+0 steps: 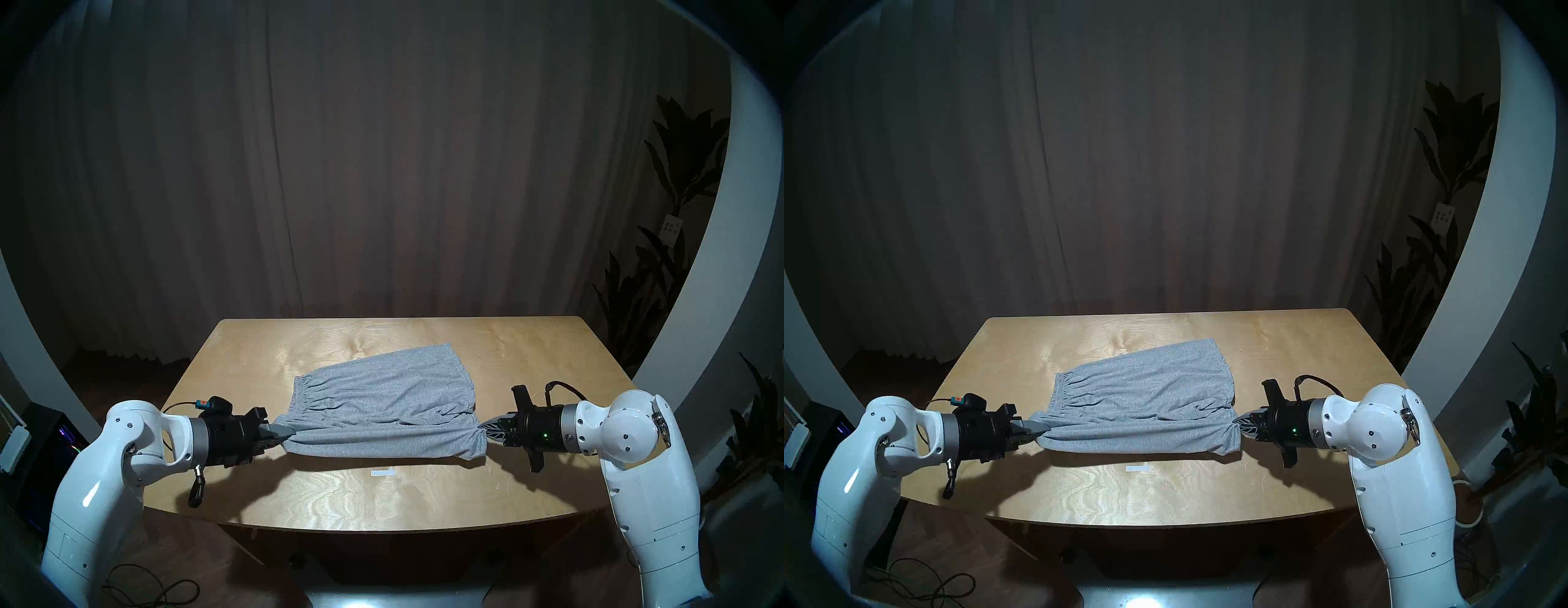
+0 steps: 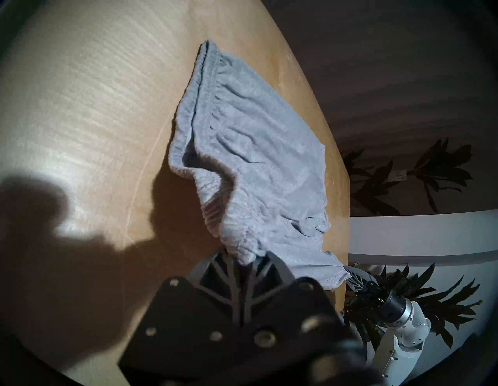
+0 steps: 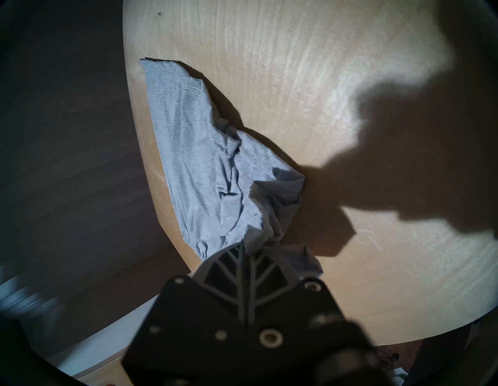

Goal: Fold the pants in half lengthwise, then in half again, and set them down flat

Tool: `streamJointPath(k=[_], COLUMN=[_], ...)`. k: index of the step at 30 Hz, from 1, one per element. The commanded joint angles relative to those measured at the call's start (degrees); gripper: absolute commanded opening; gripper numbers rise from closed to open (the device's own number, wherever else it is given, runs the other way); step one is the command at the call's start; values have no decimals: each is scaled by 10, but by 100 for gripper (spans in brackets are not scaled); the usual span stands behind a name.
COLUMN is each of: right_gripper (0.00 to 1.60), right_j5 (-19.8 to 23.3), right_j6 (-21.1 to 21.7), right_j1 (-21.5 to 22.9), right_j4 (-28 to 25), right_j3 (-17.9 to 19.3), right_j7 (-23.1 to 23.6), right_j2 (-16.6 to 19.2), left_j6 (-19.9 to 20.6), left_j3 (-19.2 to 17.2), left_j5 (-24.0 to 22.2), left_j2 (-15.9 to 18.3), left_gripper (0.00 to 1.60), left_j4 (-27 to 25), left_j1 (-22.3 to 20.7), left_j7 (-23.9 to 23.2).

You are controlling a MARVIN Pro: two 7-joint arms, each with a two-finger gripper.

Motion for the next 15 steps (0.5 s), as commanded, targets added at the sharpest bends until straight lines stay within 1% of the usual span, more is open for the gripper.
streamJointPath(k=[1, 4, 5, 6, 8, 11, 12, 13, 15], right_gripper=[0, 0, 0, 0, 0, 0, 0, 0, 0], right_j5=[-9, -13, -17, -19, -27, -36, -39, -42, -50], right_j6=[3, 5, 6, 8, 11, 12, 14, 13, 16], right_j1=[58, 79, 71, 87, 98, 111, 123, 120, 133], right_j4=[17, 31, 27, 40, 48, 59, 71, 70, 82], right_j3=[1, -4, -4, -7, -9, -12, -14, -13, -17], right_j7=[28, 36, 48, 43, 54, 65, 66, 76, 83], right_j2=[-10, -13, -12, -15, -18, -21, -23, -23, -24], left_j6=[-12, -18, -25, -23, -30, -37, -36, -40, -40], left_j3=[10, 25, 24, 33, 40, 44, 51, 49, 55], left_j5=[-5, -1, -1, 1, 2, 3, 2, 2, 3], left_j2=[1, -1, 0, -3, -5, -5, -6, -6, -6], left_gripper=[0, 0, 0, 0, 0, 0, 0, 0, 0], left_j4=[-3, 7, 4, 14, 22, 28, 37, 34, 40], left_j1=[-57, -78, -72, -88, -100, -113, -126, -122, -135], left_j7=[15, 29, 27, 34, 40, 47, 52, 51, 57])
